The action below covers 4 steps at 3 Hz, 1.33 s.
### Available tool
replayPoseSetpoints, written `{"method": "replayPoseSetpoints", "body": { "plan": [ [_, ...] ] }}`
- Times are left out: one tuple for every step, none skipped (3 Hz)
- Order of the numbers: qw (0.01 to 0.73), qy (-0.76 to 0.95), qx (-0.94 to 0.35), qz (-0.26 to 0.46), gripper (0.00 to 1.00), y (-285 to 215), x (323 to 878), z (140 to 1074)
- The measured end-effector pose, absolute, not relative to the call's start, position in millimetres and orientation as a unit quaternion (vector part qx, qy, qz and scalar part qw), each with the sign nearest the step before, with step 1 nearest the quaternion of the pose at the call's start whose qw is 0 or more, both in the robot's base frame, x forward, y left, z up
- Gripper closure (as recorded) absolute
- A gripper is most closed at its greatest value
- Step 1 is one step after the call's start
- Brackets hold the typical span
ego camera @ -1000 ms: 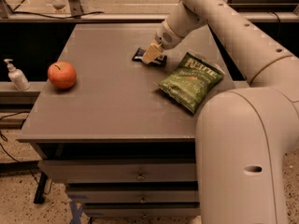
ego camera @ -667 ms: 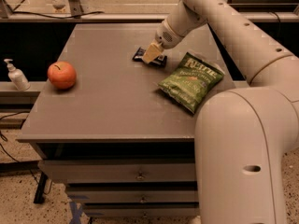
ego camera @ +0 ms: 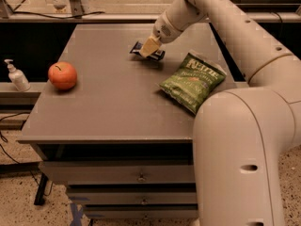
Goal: Pick rxbar blueberry
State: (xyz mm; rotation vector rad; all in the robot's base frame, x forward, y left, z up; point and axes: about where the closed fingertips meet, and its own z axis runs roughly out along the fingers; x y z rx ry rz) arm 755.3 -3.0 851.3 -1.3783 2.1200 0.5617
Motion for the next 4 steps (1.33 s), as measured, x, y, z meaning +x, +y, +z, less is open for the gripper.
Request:
{"method": "replayPoseSetpoints", "body": {
  "plan": [
    [0.326,0.765,-0.507,0.227,1.0,14.9,768.5,894.7],
    [0.364,0.747,-0.49,0.265,1.0,27.3,776.8,920.8],
    [0.376,0.739,-0.457,0.322,1.0,31.7,774.5,930.9],
    [0.375,0.741,-0.422,0.363,1.0,29.0,765.5,938.3]
  ]
}}
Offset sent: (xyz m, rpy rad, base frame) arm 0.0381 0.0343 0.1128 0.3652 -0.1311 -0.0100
